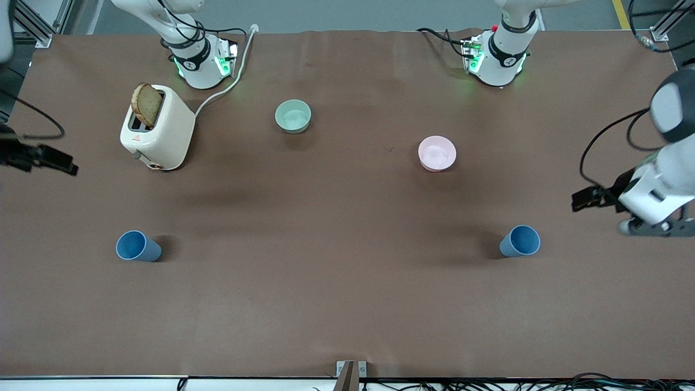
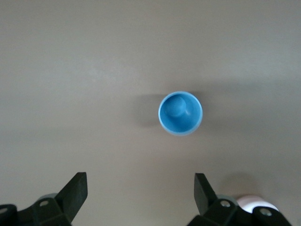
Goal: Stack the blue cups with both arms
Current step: 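Move the left and right grippers toward the two blue cups, then grasp the blue cups with the right gripper while the left gripper grasps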
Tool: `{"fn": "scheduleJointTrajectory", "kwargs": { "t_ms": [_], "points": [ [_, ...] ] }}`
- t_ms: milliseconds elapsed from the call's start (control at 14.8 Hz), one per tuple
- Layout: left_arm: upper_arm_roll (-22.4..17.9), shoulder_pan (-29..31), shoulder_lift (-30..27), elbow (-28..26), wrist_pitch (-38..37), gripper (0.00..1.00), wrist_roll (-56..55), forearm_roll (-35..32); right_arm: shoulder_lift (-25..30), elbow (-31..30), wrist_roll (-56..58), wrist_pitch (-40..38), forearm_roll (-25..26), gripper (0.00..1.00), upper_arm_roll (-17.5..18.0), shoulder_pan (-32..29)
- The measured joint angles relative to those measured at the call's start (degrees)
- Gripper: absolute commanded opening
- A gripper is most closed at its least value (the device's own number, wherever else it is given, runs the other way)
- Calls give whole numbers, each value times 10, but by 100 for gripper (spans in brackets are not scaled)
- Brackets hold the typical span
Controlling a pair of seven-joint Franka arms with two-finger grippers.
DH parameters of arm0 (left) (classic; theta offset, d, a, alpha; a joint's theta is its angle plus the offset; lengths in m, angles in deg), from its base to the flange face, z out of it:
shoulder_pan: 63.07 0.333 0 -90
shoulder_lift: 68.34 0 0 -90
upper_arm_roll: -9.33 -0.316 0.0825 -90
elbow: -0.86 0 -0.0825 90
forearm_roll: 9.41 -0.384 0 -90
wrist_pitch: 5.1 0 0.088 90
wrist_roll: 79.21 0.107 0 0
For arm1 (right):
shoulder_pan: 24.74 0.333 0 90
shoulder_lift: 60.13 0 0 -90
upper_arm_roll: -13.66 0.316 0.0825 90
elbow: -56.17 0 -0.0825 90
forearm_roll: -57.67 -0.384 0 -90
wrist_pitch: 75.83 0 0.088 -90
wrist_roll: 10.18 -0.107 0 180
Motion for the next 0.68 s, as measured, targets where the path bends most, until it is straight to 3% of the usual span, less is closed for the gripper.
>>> {"fn": "scheduleJointTrajectory", "kwargs": {
  "t_ms": [203,407,678],
  "points": [
    [1,-2,33,-52,83,98,-1,0,-58,-52,35,124,1,100,-1,-3],
    [3,-5,61,-70,113,81,-1,0,-100,-135,72,291,3,100,-5,-12],
    [4,-12,104,-69,130,69,-16,0,-152,-165,108,386,4,100,-6,-27]
  ]
}}
